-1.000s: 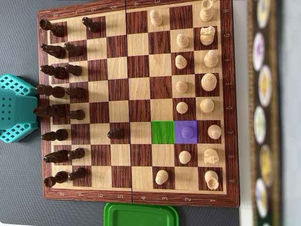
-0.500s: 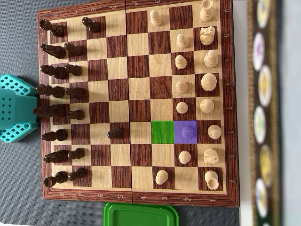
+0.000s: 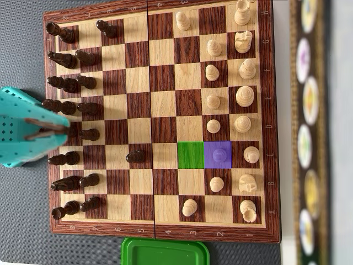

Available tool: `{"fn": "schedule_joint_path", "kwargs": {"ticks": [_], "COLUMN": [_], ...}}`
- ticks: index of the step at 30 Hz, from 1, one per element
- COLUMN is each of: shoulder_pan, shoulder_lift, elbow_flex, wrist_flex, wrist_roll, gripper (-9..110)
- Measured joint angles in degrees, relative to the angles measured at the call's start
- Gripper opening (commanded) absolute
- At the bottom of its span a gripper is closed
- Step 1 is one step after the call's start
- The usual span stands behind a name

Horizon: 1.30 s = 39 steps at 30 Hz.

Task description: Play chess

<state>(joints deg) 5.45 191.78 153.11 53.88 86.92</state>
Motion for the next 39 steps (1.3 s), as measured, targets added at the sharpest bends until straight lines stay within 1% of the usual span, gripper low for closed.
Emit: {"fn": "schedule_joint_path", "kwargs": {"ticks": [25, 31, 39], "shoulder_pan": [0.1, 0.1, 0.1], "shoulder_lift": [-1.2, -11.6, -27.3], "elbow_flex": [0.0, -1.1, -9.1], "wrist_flex": [1.5, 1.5, 1.5], "wrist_roll": [0.0, 0.0, 0.0], "gripper": [0, 0, 0]}}
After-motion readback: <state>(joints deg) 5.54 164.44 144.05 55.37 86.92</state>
